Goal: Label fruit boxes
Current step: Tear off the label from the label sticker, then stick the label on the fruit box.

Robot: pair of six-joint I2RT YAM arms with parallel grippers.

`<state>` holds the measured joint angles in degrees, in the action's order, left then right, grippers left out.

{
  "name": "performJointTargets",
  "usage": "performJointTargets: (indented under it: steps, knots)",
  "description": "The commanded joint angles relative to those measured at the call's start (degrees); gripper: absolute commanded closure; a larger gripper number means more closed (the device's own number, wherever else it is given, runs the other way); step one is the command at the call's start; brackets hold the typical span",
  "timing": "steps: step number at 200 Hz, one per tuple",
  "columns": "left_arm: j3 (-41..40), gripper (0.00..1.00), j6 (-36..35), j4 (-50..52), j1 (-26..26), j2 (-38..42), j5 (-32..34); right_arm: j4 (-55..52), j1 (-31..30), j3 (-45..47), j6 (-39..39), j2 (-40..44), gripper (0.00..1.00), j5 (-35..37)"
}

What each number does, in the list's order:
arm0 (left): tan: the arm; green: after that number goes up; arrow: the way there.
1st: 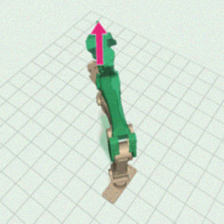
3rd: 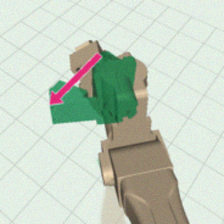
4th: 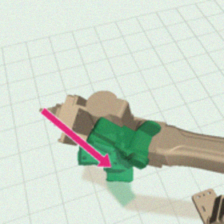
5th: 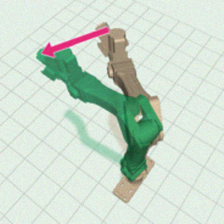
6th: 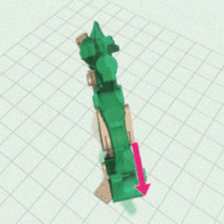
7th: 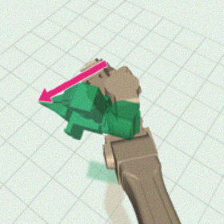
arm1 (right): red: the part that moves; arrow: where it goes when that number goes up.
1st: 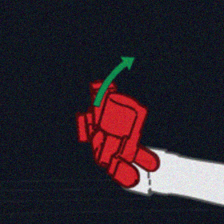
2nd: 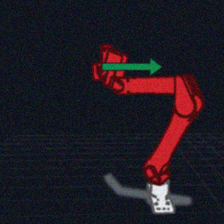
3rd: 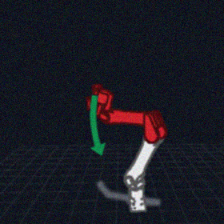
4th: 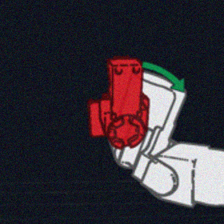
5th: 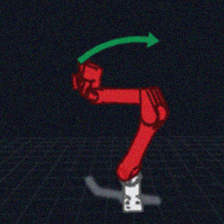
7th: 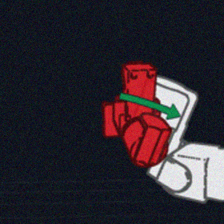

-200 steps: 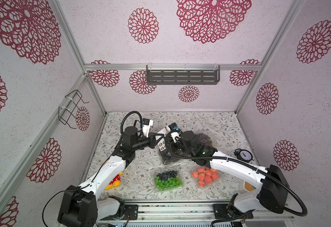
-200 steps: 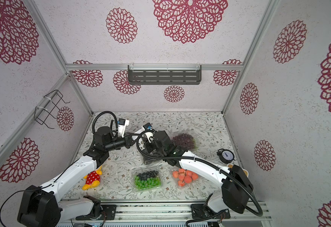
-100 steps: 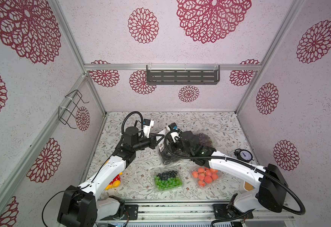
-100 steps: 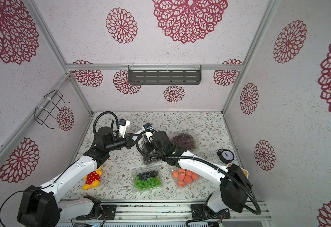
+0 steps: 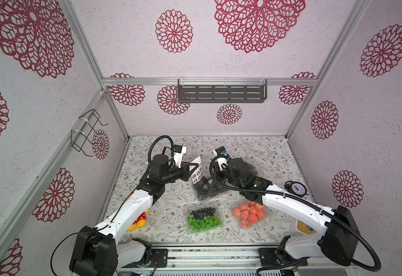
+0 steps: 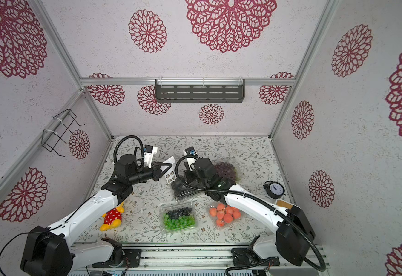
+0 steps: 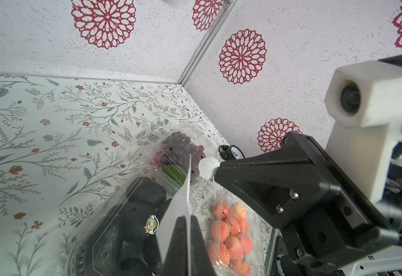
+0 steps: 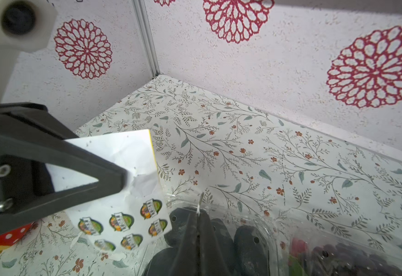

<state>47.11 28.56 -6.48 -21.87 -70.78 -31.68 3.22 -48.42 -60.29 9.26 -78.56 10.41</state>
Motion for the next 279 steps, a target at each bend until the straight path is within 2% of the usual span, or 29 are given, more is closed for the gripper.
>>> performJointTargets:
  steps: [1,25,64,76,95,125,163,199,279]
  knots:
    - [1.6,1.0,-1.7,2.0,-0.2,1.4,3.9,-7.1,0.8,-3.7,5.1,1.7,1.0,4.4]
    - [1.4,1.0,-2.9,3.8,-0.3,1.9,9.2,-24.5,3.3,-11.4,12.6,-1.1,1.0,11.0]
    - [0.4,1.0,-4.8,5.8,-2.2,3.1,12.7,-55.6,8.7,-26.2,25.8,-9.2,1.0,18.7]
    - [-0.5,1.0,-5.1,5.7,-2.8,4.2,13.3,-61.7,9.4,-30.1,28.2,-12.1,1.0,21.9]
    - [-2.3,1.0,-4.8,5.2,-3.4,6.2,13.4,-69.8,11.6,-35.9,30.5,-17.8,1.0,20.8]
    - [-2.7,1.0,-4.9,6.5,-5.8,7.3,12.5,-87.1,14.3,-49.2,34.4,-31.3,1.0,21.6]
    - [-2.9,1.0,-5.9,7.7,-10.0,8.3,13.6,-89.5,16.9,-56.0,33.3,-40.5,1.0,20.6]
    - [-2.8,1.0,-6.5,8.3,-10.7,8.7,14.0,-89.2,18.2,-57.7,32.6,-45.0,1.0,19.6]
    - [-2.3,1.0,-7.3,8.5,-10.9,6.4,14.9,-79.5,19.2,-55.6,27.4,-46.8,1.0,11.0]
